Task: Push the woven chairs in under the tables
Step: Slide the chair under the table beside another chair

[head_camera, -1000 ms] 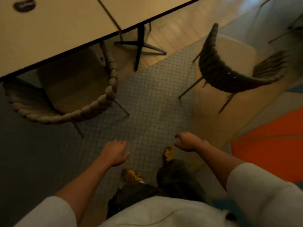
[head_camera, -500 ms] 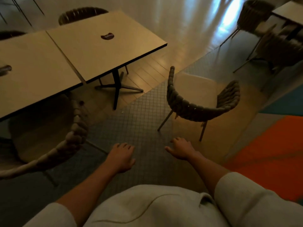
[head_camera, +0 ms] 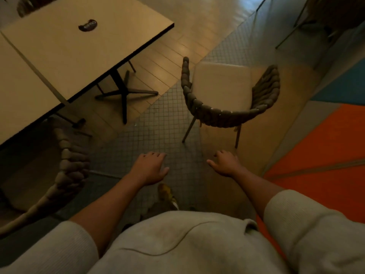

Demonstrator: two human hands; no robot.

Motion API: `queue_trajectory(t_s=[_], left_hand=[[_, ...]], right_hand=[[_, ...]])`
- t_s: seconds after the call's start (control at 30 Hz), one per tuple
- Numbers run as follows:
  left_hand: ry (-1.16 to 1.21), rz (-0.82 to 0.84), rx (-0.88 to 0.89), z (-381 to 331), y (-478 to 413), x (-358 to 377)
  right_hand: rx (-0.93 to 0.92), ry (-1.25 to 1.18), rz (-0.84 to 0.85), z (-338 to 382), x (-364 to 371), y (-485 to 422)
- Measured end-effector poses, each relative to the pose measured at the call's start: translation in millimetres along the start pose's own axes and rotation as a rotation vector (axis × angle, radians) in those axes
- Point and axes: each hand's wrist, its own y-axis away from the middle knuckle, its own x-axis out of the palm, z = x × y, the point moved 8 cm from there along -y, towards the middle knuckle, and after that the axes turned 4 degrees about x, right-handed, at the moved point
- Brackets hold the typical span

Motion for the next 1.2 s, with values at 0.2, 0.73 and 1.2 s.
queue_trajectory(t_s=[0.2, 0.73, 1.2], left_hand=[[0.048, 0.035, 0.027, 13.2, -81.2, -19.4], [0.539, -0.015, -0.089, -12.3, -260.9, -91.8], [1.215, -0.177, -0.748, -20.3, -386.4, -38.0]], right_hand=[[0.168, -0.153, -0.042, -38.7, -8.2, -21.7], [0.538, -0.551, -0.189, -176.4, -76.6, -54.7], [0.616, -0.736, -0.201, -294.4, -168.9, -206.3]])
